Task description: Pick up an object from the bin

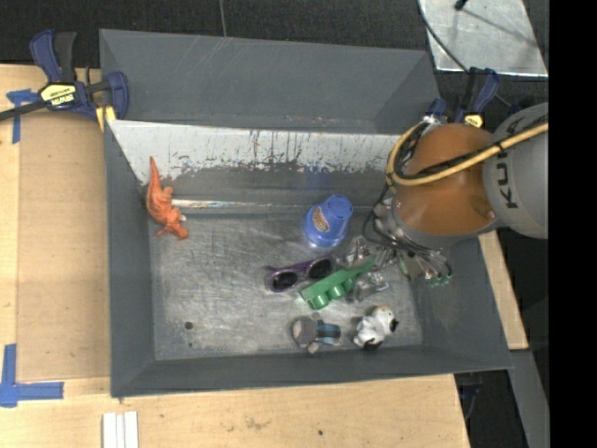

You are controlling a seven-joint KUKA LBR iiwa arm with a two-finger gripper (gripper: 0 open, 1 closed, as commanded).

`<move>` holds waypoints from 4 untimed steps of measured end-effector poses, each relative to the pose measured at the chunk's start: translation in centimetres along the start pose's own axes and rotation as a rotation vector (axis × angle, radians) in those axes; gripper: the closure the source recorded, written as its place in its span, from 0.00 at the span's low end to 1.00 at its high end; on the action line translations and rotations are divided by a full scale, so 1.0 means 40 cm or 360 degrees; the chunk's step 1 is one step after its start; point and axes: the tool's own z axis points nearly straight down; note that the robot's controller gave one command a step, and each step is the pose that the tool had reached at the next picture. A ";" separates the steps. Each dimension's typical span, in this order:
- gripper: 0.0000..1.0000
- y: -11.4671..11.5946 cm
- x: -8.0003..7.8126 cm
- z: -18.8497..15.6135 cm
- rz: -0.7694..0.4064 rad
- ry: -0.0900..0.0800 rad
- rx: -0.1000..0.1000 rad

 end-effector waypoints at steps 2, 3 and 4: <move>1.00 -0.074 -0.010 -0.198 0.0013 -0.0005 0.0003; 1.00 -0.126 0.010 -0.280 -0.0005 0.0006 -0.0004; 1.00 -0.131 0.030 -0.350 -0.0006 0.0000 0.0001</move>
Offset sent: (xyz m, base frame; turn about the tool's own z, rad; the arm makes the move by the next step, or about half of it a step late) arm 0.0103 -0.0257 0.0761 0.0042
